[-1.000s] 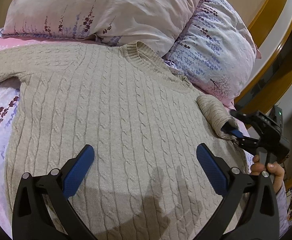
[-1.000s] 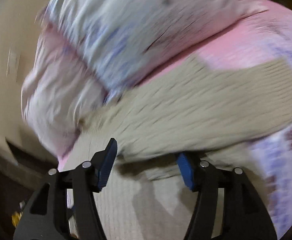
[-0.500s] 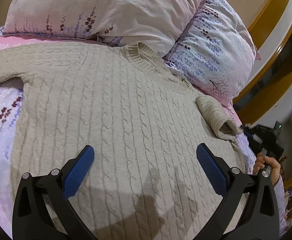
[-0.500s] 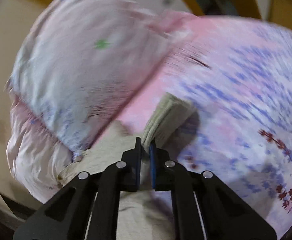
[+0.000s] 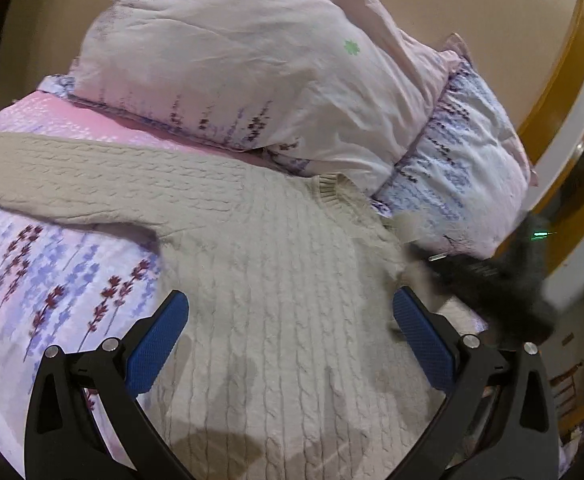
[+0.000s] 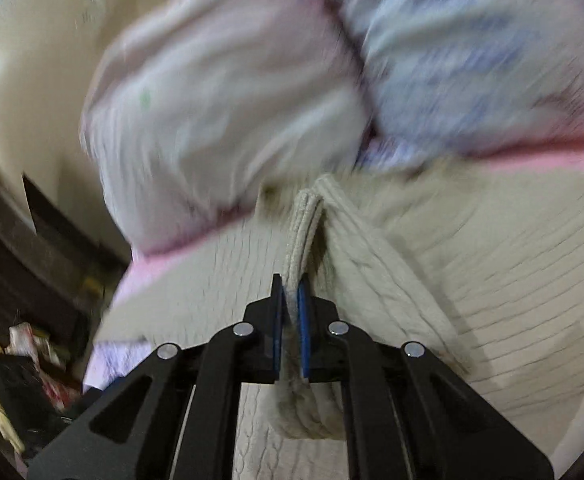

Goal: Fold small clothes

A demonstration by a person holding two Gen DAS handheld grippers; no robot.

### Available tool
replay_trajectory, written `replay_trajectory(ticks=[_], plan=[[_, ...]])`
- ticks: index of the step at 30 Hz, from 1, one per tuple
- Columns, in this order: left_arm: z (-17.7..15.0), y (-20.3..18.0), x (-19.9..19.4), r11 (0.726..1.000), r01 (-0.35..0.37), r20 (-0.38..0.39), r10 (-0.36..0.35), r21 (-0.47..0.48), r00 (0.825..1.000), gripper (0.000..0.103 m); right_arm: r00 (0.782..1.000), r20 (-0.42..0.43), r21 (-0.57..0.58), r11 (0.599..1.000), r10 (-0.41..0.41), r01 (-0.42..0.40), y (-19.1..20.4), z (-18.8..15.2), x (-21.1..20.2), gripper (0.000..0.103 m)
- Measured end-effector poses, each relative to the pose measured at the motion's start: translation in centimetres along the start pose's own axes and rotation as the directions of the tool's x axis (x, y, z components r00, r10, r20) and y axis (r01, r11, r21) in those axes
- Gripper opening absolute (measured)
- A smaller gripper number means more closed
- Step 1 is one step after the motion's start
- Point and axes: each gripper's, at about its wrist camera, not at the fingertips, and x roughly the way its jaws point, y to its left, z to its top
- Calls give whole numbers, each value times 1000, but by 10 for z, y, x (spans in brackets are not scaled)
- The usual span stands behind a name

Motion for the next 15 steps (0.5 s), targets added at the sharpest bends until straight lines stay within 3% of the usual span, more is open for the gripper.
replay_trajectory(ticks=[3,5,8,9,12,13,15], plan=[[11,1,9,994,104,-27,-105,-36,994,102,999,-48,13,1000,6,-5,1,-9,19,7],[20,4,22,979,179,-66,-186,-101,980,102,999,-48,11,1000,8,-7,3,-8,21,7],[35,11,48,953,221,-124,-250,-207,960,96,999,-36,7,1000,14,-14,6,-6,20,7],[39,12,57,949,219,-142,-255,-228,957,87,999,-31,13,1000,17,-17,8,-7,20,7],[43,12,78,926,254,-172,-309,-280,935,84,997,-16,49,996,77,-76,14,4,26,8],[42,13,80,920,259,-175,-317,-293,932,84,991,-38,54,990,131,-129,20,8,31,16],[40,16,86,907,264,-169,-331,-329,928,85,971,-106,46,977,214,-210,32,11,35,43]])
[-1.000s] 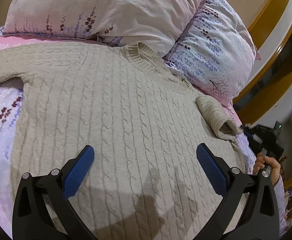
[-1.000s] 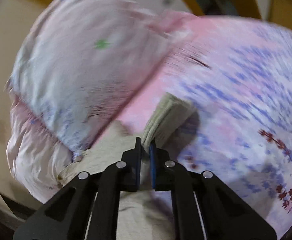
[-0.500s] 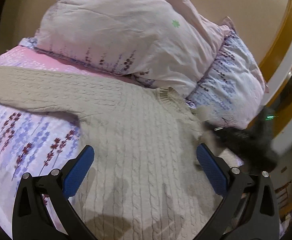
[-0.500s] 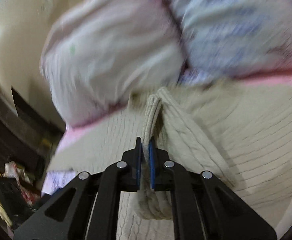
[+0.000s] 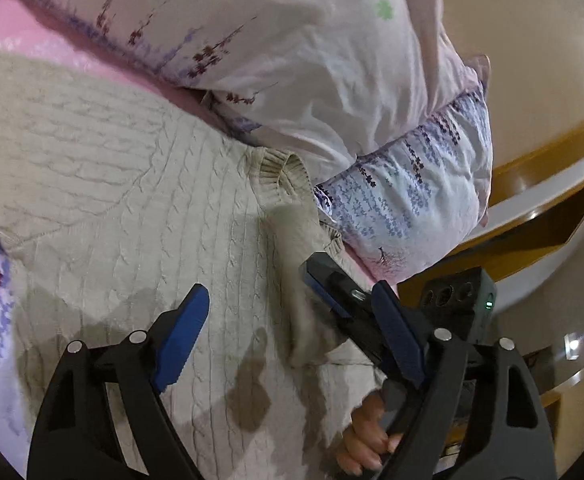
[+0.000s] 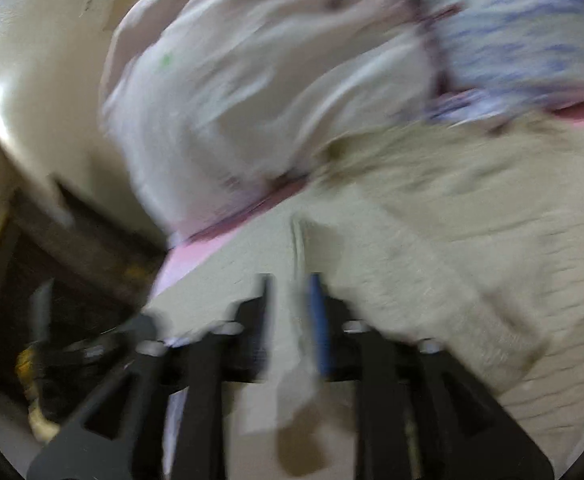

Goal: Fold small clothes

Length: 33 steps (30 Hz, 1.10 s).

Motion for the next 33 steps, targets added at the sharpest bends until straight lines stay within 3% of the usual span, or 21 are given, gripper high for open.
replay_trajectory(ticks=[4,8,13,18,20,22,23,25,27,29,31,33], plan=[[3,7,-3,1000,-14,30,15,-21,999,84,999,54,-42,999,-3,6,6,1,-31,65],[13,5,10,997,-74,25,74,0,997,83,986,133,37,995,-96,92,-26,5,-81,65],[22,-1,46,989,-145,-56,142,-36,988,66,964,198,99,982,-177,160,-59,-2,-142,66],[21,-3,72,974,-219,-67,216,-51,974,55,943,258,132,975,-210,181,-75,-13,-179,68],[21,-7,78,972,-229,-38,228,-45,973,46,928,286,135,969,-237,206,-79,-17,-192,68],[22,-4,82,979,-194,-20,193,-61,981,8,905,315,146,956,-287,252,-84,-16,-201,68],[21,-2,82,981,-181,-11,181,-72,983,8,892,324,157,948,-315,278,-89,-16,-207,68],[21,1,76,982,-168,14,170,-86,985,7,844,334,187,907,-419,377,-105,-14,-217,67],[21,4,58,983,-157,74,164,-93,984,7,805,329,202,870,-494,451,-118,-11,-222,60],[18,5,36,982,-164,151,177,-95,972,7,774,304,220,831,-555,510,-133,-8,-223,46],[10,7,17,978,-185,215,202,-97,956,7,772,271,258,816,-575,517,-153,-6,-224,44],[7,8,18,975,-205,203,219,-89,954,7,788,235,283,815,-569,505,-169,-6,-220,44]])
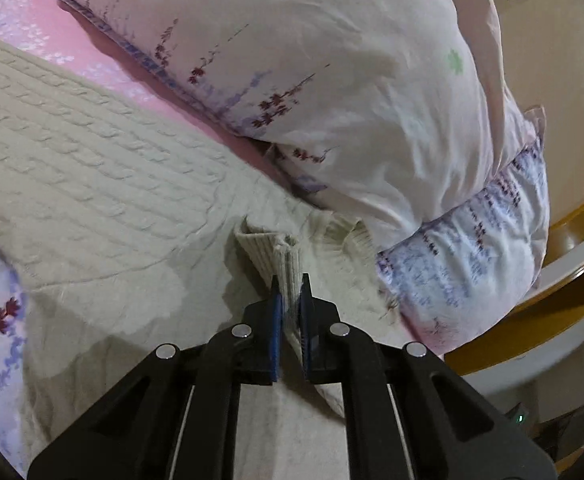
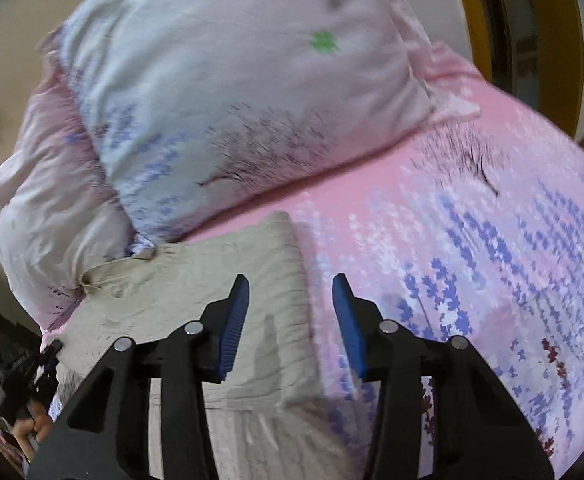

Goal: Fold small clothes

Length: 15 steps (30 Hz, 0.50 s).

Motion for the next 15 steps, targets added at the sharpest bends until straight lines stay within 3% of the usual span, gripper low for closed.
replay_trajectory(ticks=[4,10,12,13,15], plan=[[-4,8,7,999,-36,-37,36,-15,999,7,997,-76,1,1000,0,0,-5,-7,23,44],[-4,13,9,999,-42,-45,41,-15,998,7,994,-107,-49,999,-8,3,12,-11,39,44],[-5,11,11,999,-42,-47,42,-9,998,7,994,-105,-94,996,-17,7,23,-13,43,29],[-5,10,13,999,-45,-48,45,-2,998,7,995,-86,-137,990,-45,33,29,-15,44,9],[-5,6,14,999,-39,-54,40,9,998,7,998,-36,-149,987,-58,52,31,-15,39,8]])
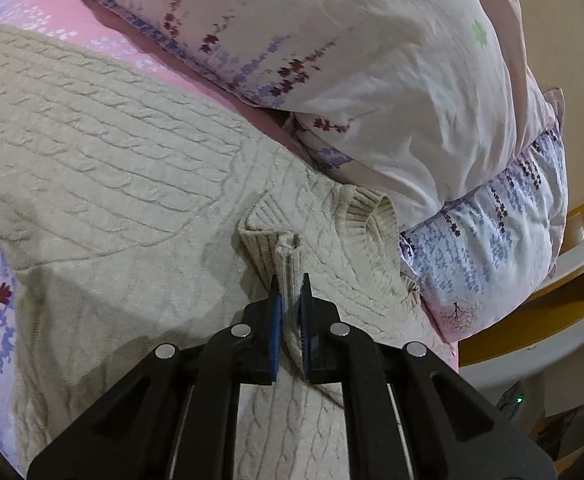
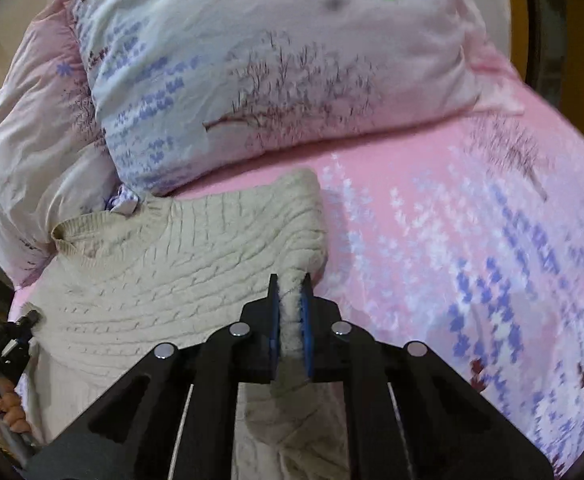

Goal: Fold small clothes

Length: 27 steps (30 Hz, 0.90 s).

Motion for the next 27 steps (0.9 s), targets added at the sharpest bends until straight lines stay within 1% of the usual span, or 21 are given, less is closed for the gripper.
replay_trajectory(ticks=[1,3,4,5,7,9,10,11,12,13,14,15,16,18,19,20,22,23,24,26,27], plan=[[0,-4,2,1000,9,-7,-9,12,1000,7,1000,22,17,1000,-6,6,-3,1,-3,8],[-2,-11,6,999,12,-21,-11,36,1000,7,999,51,95,995,-16,12,-19,2,-8,7],[-4,-14,9,999,5,-26,-4,48,1000,7,999,44,130,991,-12,6,-27,2,-7,7],[-7,-17,12,998,-12,-25,13,63,1000,7,1000,14,154,988,-11,8,-31,0,0,7],[-10,-17,11,997,-27,-12,28,75,1000,7,999,-10,136,990,-33,34,-29,-4,6,9],[-10,-13,8,997,-36,-5,37,62,999,7,998,-2,100,993,-66,66,-20,-2,2,15],[-10,-10,6,998,-41,-3,42,52,999,7,996,11,100,992,-84,83,-18,-1,-3,23],[-11,-8,4,998,-49,-4,49,45,999,7,992,50,105,988,-115,109,-15,-1,-12,28],[-12,-7,3,997,-55,-5,56,45,998,7,989,83,98,989,-120,111,-15,-1,-21,32],[-13,-7,3,997,-63,-3,63,47,998,7,986,122,79,992,-112,103,-9,-1,-30,40],[-16,-7,2,996,-75,-1,75,50,997,7,985,152,42,996,-86,80,0,-3,-37,42],[-17,-8,1,995,-82,3,82,51,997,7,987,151,11,998,-58,57,7,-5,-39,42],[-18,-8,0,995,-88,8,87,52,996,7,990,136,-26,999,-21,25,15,-8,-38,42],[-21,-10,-1,992,-109,17,108,62,994,7,997,74,-93,996,9,-2,31,-14,-28,42],[-21,-9,1,991,-114,14,113,64,993,8,999,52,-111,994,12,-6,35,-17,-22,42],[-21,-9,1,992,-111,10,111,62,994,8,1000,16,-123,992,-11,13,39,-21,-12,44],[-19,-7,-2,994,-94,-21,96,63,995,8,997,-59,-119,992,-48,41,43,-25,4,50],[-18,-7,-5,994,-85,-35,87,65,996,8,998,-26,-142,988,-59,55,48,-28,2,61],[-18,-6,-13,995,-77,-48,81,69,996,9,998,-46,-159,986,-52,44,54,-29,3,67],[-19,-1,-34,995,-55,-55,60,82,997,12,997,-47,-172,984,-58,50,61,-30,4,76],[-20,2,-43,995,-46,-52,51,83,997,19,997,-49,-174,984,-59,50,63,-31,4,77]])
